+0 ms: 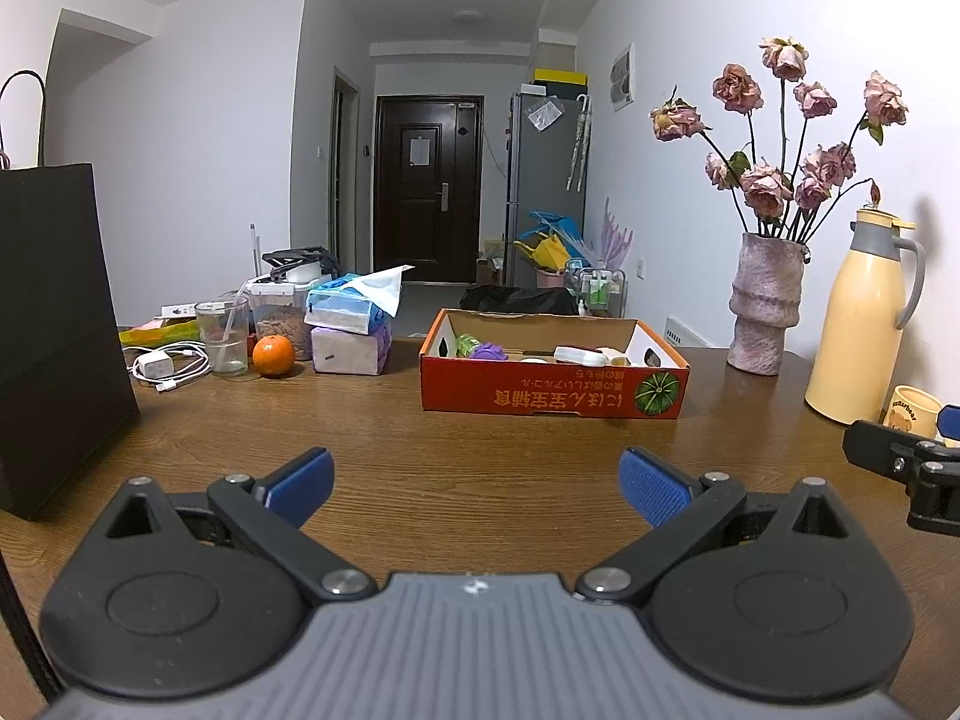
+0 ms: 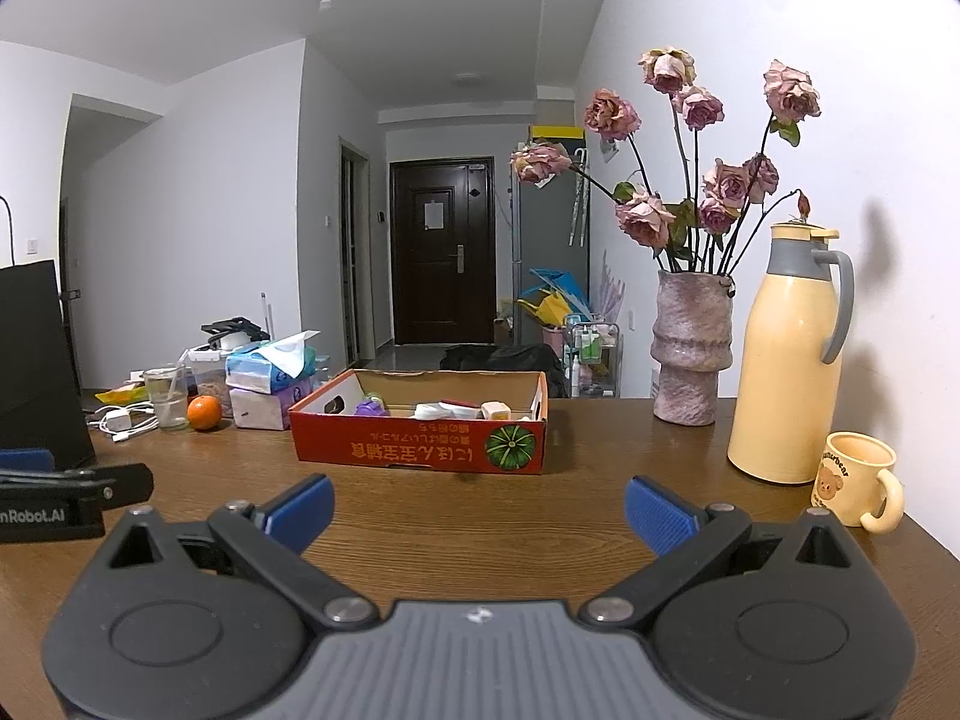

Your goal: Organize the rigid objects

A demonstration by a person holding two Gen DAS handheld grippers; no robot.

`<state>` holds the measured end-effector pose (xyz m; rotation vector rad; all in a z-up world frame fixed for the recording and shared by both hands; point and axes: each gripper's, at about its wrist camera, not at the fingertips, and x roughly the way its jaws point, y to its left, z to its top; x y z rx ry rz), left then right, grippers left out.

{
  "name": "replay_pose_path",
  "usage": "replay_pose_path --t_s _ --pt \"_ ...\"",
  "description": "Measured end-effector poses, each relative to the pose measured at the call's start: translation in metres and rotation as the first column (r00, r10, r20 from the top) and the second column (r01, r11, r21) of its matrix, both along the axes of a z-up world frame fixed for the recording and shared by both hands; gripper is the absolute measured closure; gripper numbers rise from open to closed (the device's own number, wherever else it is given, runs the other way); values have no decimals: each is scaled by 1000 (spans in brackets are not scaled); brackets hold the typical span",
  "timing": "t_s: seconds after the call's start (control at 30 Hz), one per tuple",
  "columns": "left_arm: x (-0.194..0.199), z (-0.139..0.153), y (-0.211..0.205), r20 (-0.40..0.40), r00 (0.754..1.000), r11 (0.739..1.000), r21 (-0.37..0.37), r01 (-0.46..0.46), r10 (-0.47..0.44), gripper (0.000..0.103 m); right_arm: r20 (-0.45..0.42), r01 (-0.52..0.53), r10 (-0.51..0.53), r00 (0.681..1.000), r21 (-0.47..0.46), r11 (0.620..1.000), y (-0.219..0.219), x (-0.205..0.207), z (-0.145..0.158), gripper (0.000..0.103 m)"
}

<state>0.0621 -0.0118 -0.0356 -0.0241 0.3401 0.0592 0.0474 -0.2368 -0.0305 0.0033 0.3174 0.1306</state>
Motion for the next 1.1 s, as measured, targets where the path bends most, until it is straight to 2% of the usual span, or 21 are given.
replay_pose_path --t_s 1.1 --pt "10 -3 -4 -31 999 1000 3 -8 8 0 -9 0 0 1000 -10 1000 6 0 -1 0"
